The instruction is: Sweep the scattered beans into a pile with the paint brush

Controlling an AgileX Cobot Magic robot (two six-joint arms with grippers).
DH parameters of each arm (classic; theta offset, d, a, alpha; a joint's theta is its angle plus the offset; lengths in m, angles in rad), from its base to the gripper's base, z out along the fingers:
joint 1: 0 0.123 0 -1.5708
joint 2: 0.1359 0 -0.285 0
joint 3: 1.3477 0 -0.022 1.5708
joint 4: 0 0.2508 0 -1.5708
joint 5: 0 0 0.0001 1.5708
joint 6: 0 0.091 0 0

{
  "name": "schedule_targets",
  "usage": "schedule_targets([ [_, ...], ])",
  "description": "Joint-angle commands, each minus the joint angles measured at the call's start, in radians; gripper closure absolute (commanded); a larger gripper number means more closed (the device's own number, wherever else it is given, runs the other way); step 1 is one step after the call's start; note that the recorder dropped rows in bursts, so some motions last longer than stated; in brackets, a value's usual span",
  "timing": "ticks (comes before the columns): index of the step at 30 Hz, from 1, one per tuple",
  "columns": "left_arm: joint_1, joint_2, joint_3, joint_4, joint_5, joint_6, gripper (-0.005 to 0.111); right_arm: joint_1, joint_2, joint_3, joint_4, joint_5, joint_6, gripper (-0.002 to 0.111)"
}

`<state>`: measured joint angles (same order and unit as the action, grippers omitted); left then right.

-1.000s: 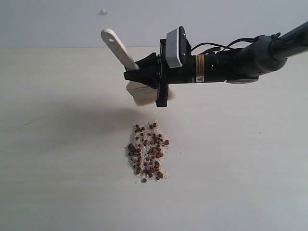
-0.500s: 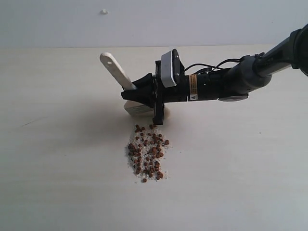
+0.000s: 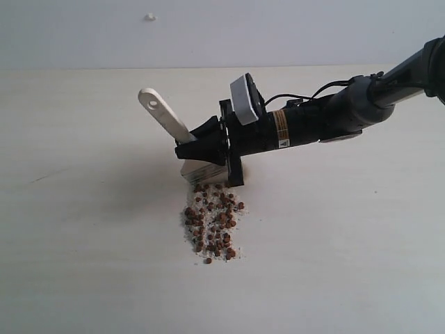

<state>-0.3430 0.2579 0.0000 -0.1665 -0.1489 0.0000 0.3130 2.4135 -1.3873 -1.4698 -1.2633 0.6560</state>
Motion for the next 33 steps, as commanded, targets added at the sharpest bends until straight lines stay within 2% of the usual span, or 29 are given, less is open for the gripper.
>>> schedule_targets([
  [1, -0.005, -0.006, 0.000, -0.004, -0.003, 0.007, 0.107, 0.002, 0.006, 0.004, -0.077, 0.042, 0.078, 0.108],
  [12, -0.005, -0.006, 0.000, -0.004, -0.003, 0.007, 0.107, 0.002, -0.043, 0.004, -0.152, 0.042, 0.237, 0.108],
  [21, -0.005, -0.006, 0.000, -0.004, -0.003, 0.007, 0.107, 0.002, -0.153, 0.004, -0.046, 0.042, 0.173, 0.108],
  [27, -0.005, -0.006, 0.000, -0.004, -0.003, 0.007, 0.107, 0.002, -0.145, 0.004, -0.018, 0.045, 0.105, 0.108],
  [31, -0.005, -0.006, 0.000, -0.004, -0.003, 0.007, 0.107, 0.002, -0.139, 0.004, -0.013, 0.234, 0.105, 0.108],
  [33, -0.005, -0.006, 0.000, -0.004, -0.003, 0.007, 0.107, 0.002, -0.136, 0.004, -0.013, 0.254, 0.116, 0.108],
])
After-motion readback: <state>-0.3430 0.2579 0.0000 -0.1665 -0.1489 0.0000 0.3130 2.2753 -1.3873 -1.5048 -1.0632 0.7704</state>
